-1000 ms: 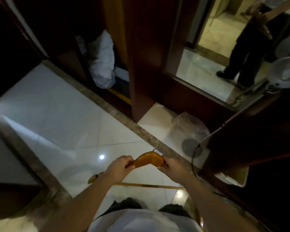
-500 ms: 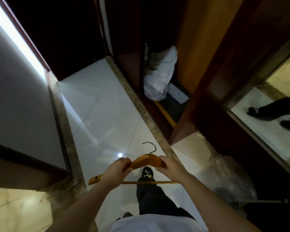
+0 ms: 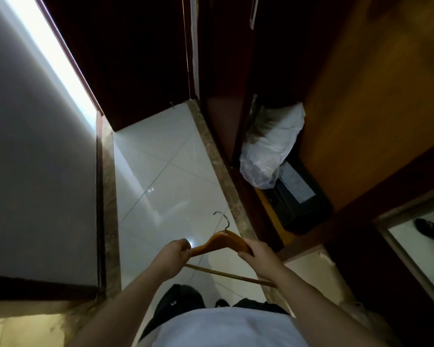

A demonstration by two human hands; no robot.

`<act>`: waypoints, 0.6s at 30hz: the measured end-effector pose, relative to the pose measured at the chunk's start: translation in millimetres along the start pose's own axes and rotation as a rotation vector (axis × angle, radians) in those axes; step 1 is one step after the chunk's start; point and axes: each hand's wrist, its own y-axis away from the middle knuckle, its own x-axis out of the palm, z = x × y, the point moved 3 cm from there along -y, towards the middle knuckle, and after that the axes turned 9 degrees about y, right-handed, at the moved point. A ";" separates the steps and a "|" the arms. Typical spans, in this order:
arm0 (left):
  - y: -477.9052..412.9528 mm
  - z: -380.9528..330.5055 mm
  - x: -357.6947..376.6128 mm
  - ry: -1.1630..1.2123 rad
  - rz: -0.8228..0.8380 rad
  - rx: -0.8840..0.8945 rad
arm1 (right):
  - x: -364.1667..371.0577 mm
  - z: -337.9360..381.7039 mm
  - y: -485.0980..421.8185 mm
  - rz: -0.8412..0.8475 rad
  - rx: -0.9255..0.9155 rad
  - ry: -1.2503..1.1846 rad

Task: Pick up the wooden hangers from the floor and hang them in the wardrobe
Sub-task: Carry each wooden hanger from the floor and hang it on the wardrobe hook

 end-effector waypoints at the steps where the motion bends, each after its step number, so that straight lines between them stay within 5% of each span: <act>1: -12.4 -4.3 -5.1 -0.002 0.007 0.001 | -7.3 -3.6 -9.6 -0.006 0.025 0.010; 9: -140.9 -50.6 -58.2 -0.086 0.127 0.087 | -70.4 -18.0 -89.7 -0.079 0.227 -0.038; 18: -297.6 -204.1 -154.0 -0.328 0.343 0.490 | -192.4 1.6 -173.5 -0.335 0.452 -0.103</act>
